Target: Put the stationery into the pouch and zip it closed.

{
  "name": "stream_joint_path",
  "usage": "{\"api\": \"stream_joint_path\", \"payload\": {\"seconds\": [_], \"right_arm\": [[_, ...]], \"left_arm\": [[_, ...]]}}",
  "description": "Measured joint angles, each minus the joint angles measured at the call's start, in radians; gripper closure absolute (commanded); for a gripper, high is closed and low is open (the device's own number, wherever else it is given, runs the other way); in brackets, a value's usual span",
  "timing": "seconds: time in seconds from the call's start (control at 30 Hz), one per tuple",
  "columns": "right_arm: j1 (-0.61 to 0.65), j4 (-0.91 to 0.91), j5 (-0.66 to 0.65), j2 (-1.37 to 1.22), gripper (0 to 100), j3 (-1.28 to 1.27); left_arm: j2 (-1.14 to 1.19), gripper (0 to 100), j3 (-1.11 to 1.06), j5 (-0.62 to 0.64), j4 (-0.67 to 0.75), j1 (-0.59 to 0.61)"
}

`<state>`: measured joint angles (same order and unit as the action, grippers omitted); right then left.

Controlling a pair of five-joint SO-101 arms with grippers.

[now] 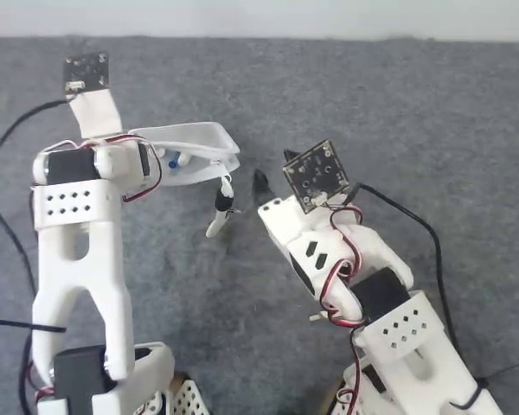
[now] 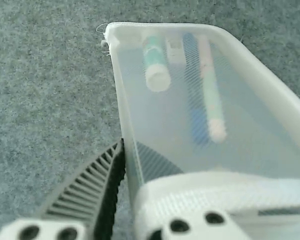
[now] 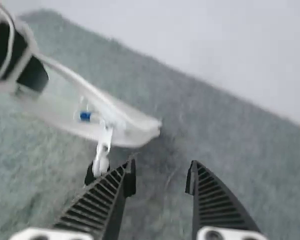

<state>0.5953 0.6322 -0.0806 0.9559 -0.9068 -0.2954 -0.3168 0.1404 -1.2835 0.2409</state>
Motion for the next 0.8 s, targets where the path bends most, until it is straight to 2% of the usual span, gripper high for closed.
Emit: {"api": "stream_joint_path", "payload": {"seconds": [0.27,0.6,0.8], "right_arm": [[-0.054,0.261,0.201,0.000,84.2,0.000],[-0.288,0.568,0.462,0.000,83.9,0.000],[-0.416,0.700,0.474,0.000,84.0,0.000]], "left_arm": [[0.000,99,0.000,0.000,0.000,0.000],[0.000,99,0.000,0.000,0.000,0.000],[0.000,99,0.000,0.000,0.000,0.000]]}}
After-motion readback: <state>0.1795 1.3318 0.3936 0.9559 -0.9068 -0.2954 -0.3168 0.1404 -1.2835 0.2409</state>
